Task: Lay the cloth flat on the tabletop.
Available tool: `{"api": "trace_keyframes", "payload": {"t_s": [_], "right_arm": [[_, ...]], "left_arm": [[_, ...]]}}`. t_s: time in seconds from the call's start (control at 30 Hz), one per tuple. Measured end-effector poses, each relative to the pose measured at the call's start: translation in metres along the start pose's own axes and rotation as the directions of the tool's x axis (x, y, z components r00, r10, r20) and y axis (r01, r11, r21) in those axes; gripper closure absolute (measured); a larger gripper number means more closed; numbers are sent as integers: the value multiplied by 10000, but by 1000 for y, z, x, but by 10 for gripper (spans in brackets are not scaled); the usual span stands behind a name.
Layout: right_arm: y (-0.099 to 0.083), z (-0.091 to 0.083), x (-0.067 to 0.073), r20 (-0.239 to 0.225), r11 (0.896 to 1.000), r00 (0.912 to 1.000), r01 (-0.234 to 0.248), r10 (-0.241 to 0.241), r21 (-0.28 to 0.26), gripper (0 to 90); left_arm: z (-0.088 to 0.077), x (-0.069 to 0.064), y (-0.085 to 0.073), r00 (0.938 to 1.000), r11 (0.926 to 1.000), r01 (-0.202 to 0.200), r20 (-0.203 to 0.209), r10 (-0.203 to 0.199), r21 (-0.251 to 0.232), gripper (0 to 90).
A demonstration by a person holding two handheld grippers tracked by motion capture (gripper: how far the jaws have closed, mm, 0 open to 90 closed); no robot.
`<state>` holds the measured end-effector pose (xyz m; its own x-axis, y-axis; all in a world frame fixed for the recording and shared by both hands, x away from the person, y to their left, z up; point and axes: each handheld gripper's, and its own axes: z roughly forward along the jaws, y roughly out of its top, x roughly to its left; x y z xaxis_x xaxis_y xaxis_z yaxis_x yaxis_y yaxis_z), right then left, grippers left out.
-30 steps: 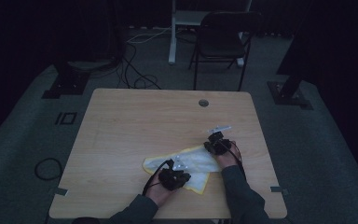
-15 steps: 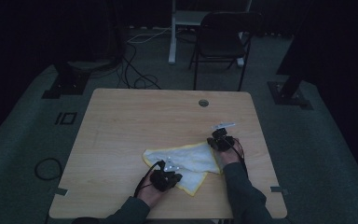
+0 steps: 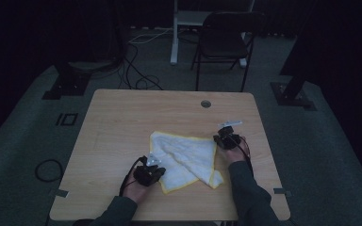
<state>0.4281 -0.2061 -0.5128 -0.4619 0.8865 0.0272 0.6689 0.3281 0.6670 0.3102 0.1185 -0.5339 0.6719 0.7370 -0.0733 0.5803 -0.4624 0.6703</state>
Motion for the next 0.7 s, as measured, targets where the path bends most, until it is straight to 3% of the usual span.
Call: {"api": "trace_keyframes", "payload": {"t_s": [0.17, 0.43, 0.53, 0.7], "right_arm": [[3, 1, -7, 294, 10000, 9995, 80, -79, -27, 897], [14, -4, -18, 782, 9993, 9967, 258, -237, -255, 898], [16, -5, -20, 784, 9992, 9967, 255, -231, -295, 898], [15, -1, -21, 839, 9993, 9962, 273, -249, -274, 894]], "left_arm": [[-5, 18, -3, 9987, 9998, 218, -461, -219, -24, 880], [-9, 35, -4, 9936, 9995, 325, -1083, -320, 29, 870], [-11, 43, -5, 9921, 9984, 568, -1116, -567, -17, 870], [-11, 42, -5, 9913, 9983, 578, -1183, -578, -39, 866]]}}
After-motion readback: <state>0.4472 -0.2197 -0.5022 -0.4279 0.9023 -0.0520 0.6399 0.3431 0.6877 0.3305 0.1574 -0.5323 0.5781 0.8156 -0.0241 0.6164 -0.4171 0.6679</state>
